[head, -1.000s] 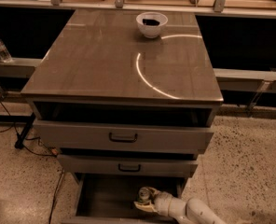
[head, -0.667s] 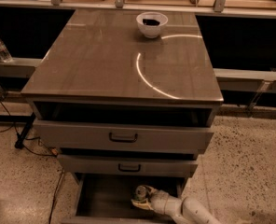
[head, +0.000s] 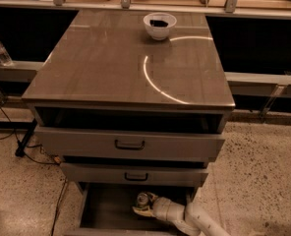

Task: Place green can into bottom drawer

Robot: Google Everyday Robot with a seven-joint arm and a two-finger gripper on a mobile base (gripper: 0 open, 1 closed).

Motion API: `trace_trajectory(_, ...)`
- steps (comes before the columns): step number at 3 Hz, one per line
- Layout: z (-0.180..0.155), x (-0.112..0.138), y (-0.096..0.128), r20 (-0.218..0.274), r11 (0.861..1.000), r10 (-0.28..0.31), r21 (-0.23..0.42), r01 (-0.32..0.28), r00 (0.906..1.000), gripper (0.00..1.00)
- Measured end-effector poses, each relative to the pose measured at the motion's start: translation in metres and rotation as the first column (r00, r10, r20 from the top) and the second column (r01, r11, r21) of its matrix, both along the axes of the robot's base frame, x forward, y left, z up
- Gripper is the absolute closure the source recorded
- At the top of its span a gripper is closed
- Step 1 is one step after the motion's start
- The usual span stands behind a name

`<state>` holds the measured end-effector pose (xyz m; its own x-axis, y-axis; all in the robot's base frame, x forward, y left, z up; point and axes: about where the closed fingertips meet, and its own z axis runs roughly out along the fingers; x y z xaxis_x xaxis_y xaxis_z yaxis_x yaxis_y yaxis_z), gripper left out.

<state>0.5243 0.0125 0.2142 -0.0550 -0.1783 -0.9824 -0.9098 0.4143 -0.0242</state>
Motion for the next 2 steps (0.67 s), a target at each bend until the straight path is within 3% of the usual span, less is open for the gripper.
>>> trace_trajectory(1, -0.0084, 0.0009, 0.0109, -0.011, 1.0, 0.027, -0.011, -0.027, 0.9996, 0.35)
trace_trajectory(2, -0.016, -0.0013, 0.0167, -0.027, 0.999, 0.041, -0.016, -0.041, 0.9988, 0.12)
